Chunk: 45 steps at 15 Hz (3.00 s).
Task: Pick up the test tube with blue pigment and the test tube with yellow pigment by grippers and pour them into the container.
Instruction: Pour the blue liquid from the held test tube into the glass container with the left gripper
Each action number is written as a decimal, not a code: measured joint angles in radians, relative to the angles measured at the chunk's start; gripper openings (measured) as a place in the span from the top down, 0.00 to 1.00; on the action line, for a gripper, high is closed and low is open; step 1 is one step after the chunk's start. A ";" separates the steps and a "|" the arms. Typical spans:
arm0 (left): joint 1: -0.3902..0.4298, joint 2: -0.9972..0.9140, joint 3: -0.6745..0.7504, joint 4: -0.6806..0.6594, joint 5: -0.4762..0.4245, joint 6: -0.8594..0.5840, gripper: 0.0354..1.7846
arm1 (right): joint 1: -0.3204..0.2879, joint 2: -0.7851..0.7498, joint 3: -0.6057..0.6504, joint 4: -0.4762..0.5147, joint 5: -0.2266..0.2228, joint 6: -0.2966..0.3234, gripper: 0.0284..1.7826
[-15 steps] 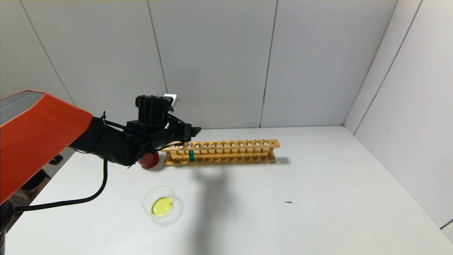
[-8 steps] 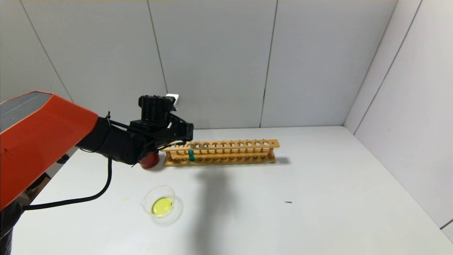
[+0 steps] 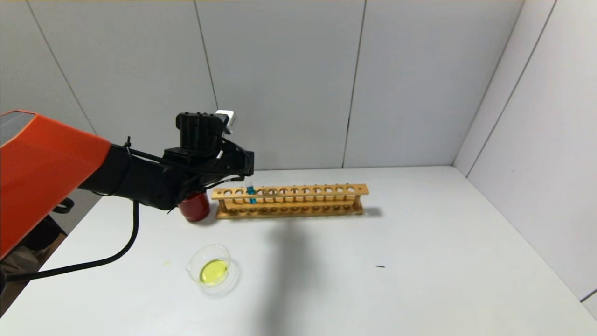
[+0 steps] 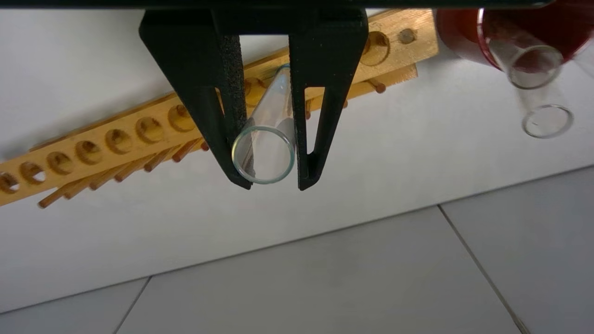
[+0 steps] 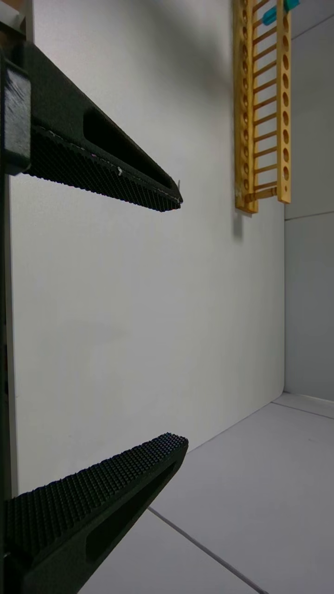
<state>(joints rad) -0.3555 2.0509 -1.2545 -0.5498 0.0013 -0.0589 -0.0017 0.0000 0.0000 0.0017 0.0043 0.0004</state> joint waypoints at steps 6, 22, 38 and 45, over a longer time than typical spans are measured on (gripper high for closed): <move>0.000 -0.152 -0.021 0.019 -0.006 0.042 0.84 | 0.000 0.000 0.000 0.000 0.000 0.000 0.02; 0.175 -0.490 0.427 0.134 -0.203 0.798 0.84 | 0.000 0.000 0.000 0.000 0.000 0.000 0.02; 0.292 -0.503 0.826 -0.314 -0.342 1.330 0.84 | 0.000 0.000 0.000 0.000 0.000 0.000 0.02; 0.291 -0.415 0.883 -0.483 -0.376 1.377 0.84 | 0.000 0.000 0.000 0.000 0.000 0.000 0.02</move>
<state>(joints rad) -0.0645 1.6362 -0.3717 -1.0323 -0.3751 1.3177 -0.0017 0.0000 0.0000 0.0017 0.0038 0.0000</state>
